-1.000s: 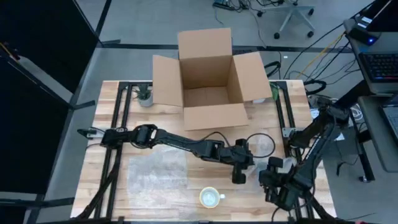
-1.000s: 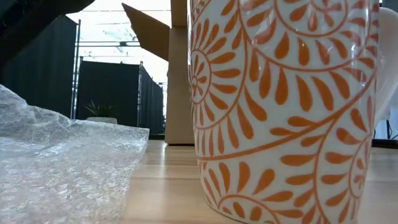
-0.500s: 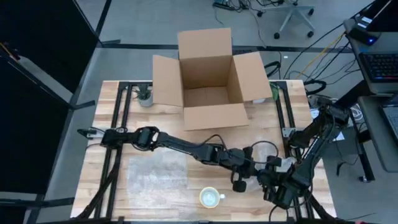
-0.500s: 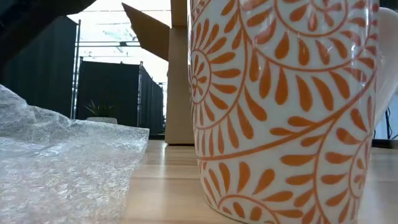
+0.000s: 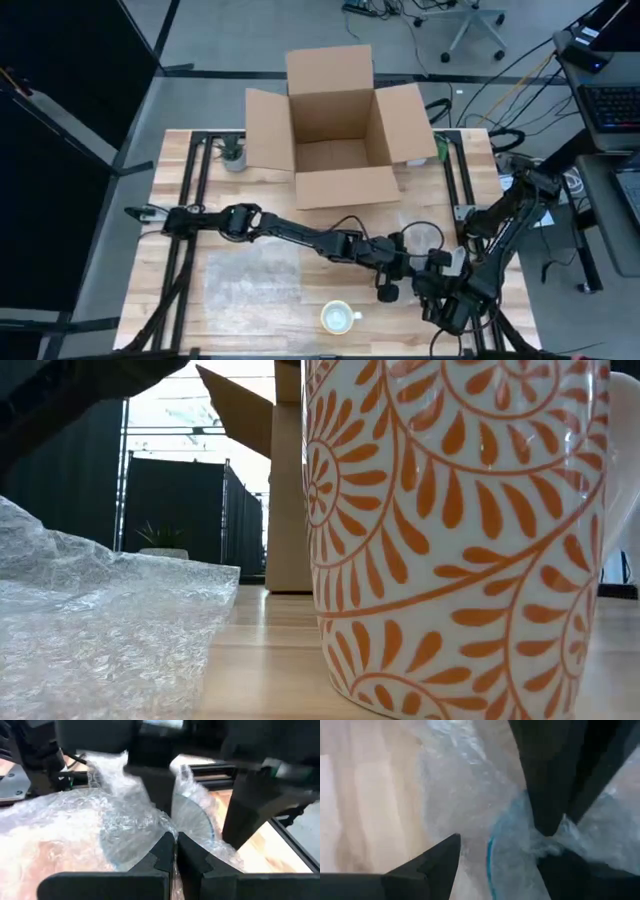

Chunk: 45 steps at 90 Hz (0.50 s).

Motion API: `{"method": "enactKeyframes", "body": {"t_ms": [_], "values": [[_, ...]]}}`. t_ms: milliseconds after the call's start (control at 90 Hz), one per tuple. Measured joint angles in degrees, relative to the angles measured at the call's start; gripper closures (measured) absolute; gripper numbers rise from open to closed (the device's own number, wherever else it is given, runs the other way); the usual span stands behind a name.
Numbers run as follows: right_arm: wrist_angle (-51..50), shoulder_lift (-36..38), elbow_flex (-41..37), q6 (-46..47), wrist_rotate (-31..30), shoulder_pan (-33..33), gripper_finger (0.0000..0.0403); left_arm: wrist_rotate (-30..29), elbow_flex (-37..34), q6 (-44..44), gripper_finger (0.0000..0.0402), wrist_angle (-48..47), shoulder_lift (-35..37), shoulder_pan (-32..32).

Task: Wrap mug
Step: Wrap the red mug with bubble wrap

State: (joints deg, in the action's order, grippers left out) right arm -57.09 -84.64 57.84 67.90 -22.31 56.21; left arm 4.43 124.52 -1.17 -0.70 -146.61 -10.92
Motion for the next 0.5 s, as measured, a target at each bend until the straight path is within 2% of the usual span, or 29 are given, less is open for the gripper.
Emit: {"method": "enactKeyframes", "body": {"t_ms": [311, 500], "values": [[-20.83, 0.00, 14.78, -2.58, 0.79, 0.13, 0.0172, -0.04, 0.10, 0.02, 0.0401, -0.01, -0.43, 0.02], [-30.96, 0.08, 16.43, 4.94, -10.92, -0.33, 0.0172, -0.08, 0.08, 0.04, 0.0401, 0.06, -0.49, 0.02]]}}
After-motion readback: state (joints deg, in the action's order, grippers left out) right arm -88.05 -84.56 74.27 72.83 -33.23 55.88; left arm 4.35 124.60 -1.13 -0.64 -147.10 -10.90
